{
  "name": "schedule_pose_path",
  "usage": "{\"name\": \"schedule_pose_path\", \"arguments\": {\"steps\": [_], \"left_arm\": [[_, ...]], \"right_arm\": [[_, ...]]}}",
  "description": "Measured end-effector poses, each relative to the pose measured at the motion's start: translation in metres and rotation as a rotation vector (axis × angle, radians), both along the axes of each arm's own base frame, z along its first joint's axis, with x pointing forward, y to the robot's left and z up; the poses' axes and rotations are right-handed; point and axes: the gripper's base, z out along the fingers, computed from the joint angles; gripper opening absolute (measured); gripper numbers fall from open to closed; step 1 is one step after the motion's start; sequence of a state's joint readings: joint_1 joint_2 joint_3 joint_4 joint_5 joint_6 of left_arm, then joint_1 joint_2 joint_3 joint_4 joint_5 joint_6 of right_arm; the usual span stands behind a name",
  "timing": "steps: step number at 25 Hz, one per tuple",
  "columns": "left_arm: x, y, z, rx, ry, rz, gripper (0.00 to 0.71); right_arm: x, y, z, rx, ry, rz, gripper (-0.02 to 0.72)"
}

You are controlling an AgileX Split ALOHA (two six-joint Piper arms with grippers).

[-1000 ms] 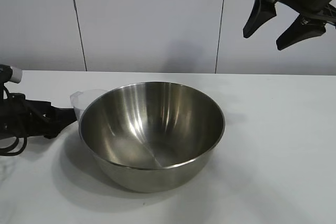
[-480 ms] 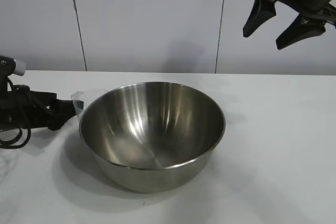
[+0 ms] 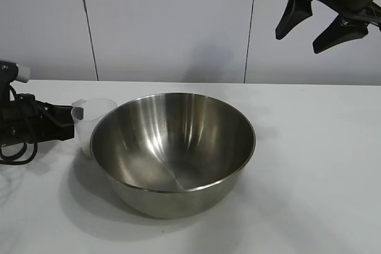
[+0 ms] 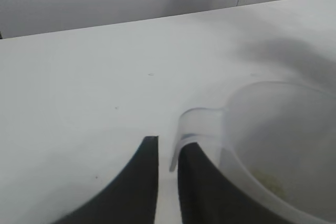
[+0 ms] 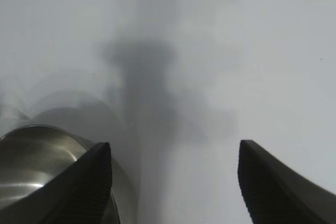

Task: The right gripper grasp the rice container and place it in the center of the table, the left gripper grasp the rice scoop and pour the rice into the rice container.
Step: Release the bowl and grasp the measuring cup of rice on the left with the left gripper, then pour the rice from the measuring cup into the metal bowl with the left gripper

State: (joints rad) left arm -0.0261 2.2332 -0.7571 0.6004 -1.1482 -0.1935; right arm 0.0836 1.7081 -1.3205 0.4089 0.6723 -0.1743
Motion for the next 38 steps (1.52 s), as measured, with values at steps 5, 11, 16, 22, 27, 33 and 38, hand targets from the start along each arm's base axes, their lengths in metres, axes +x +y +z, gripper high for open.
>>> {"name": "schedule_pose_path", "arguments": {"steps": [5, 11, 16, 22, 27, 33, 38], "left_arm": [[0.003, 0.004, 0.004, -0.049, 0.018, 0.072, 0.009], [0.007, 0.006, 0.048, 0.016, -0.018, 0.075, 0.01], [-0.001, 0.004, 0.111, 0.159, -0.1, 0.02, 0.009], [-0.032, -0.033, 0.169, 0.297, -0.185, -0.075, 0.009], [-0.056, -0.074, 0.182, 0.422, -0.243, -0.202, 0.009], [-0.076, -0.11, 0.177, 0.673, -0.355, -0.316, 0.009], [-0.083, -0.122, 0.178, 0.952, -0.528, -0.366, 0.009]], "right_arm": [[0.0, 0.0, 0.0, 0.004, -0.005, -0.005, 0.474], [0.0, 0.0, 0.0, 0.006, -0.005, -0.005, 0.474], [0.001, 0.001, 0.001, 0.017, -0.005, -0.009, 0.474], [0.001, 0.002, 0.001, 0.037, -0.002, -0.016, 0.474], [0.0, 0.002, 0.001, 0.042, 0.01, -0.012, 0.474], [-0.001, 0.002, 0.0, 0.042, 0.014, -0.01, 0.474], [-0.001, 0.003, 0.0, 0.042, 0.016, -0.009, 0.474]]}}
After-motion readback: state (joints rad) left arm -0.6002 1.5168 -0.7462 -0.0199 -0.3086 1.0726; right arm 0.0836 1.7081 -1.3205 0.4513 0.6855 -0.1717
